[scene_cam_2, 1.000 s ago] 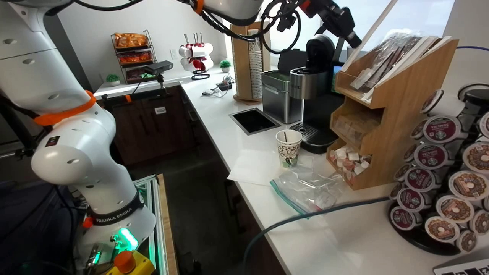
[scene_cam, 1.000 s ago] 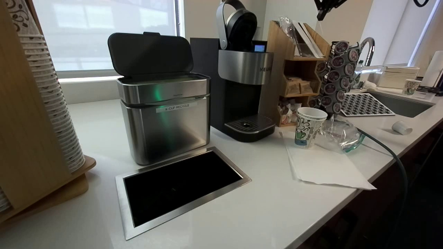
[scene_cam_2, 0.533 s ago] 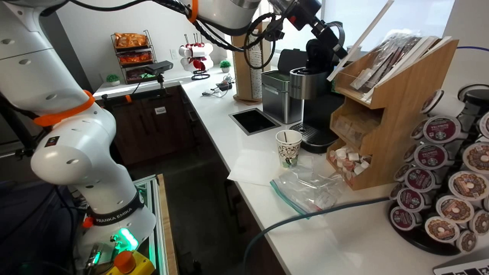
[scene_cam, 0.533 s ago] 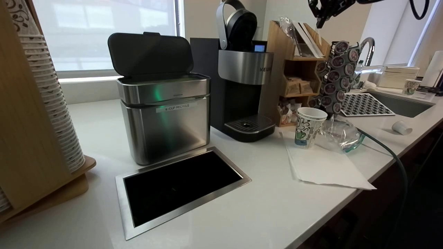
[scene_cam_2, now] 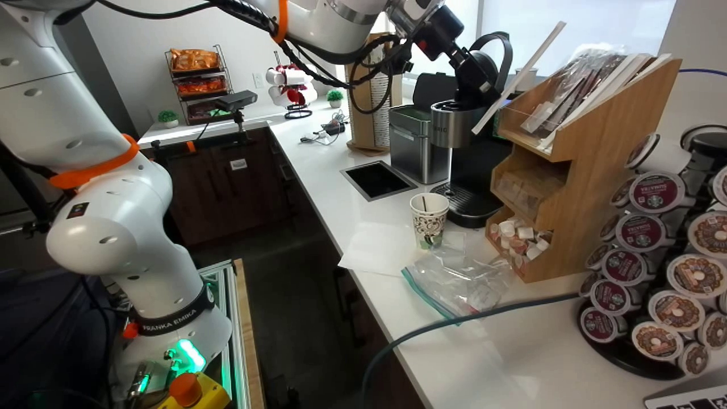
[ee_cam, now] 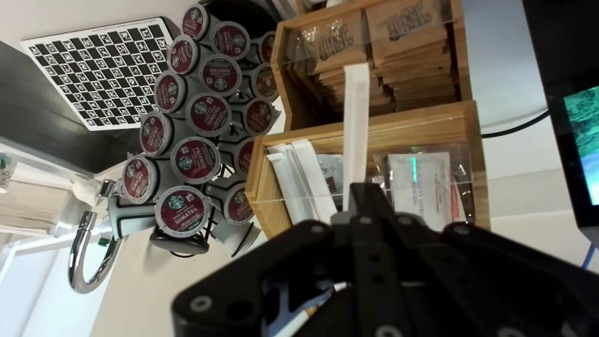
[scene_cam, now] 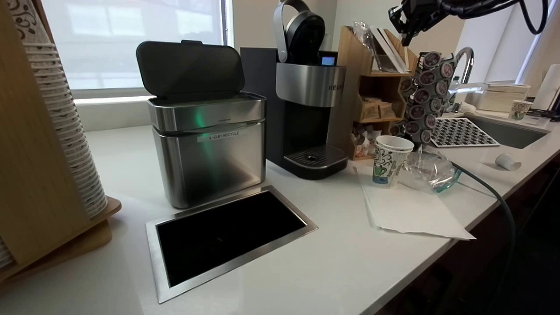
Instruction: Place one straw from the wooden stand in the coffee cup.
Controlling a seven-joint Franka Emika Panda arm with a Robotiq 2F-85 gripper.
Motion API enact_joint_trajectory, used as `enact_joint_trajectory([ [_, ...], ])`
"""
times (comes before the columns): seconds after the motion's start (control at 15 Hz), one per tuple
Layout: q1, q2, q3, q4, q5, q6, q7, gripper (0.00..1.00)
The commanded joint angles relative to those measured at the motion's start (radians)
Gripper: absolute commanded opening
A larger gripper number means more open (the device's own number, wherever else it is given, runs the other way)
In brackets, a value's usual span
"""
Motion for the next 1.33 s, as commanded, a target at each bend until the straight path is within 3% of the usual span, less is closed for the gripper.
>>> enact_joint_trajectory([
  [0.0,0.005,-0.003,-0.004,0.000,0.001,-0.002,-0.003,0.01],
  [0.67,0.021,0.005,0.018,0.001,0.033,-0.053,0.041,0.00],
  [1.27,0.057,0.035,0.048,-0.017,0.018,-0.215,0.125,0.00],
])
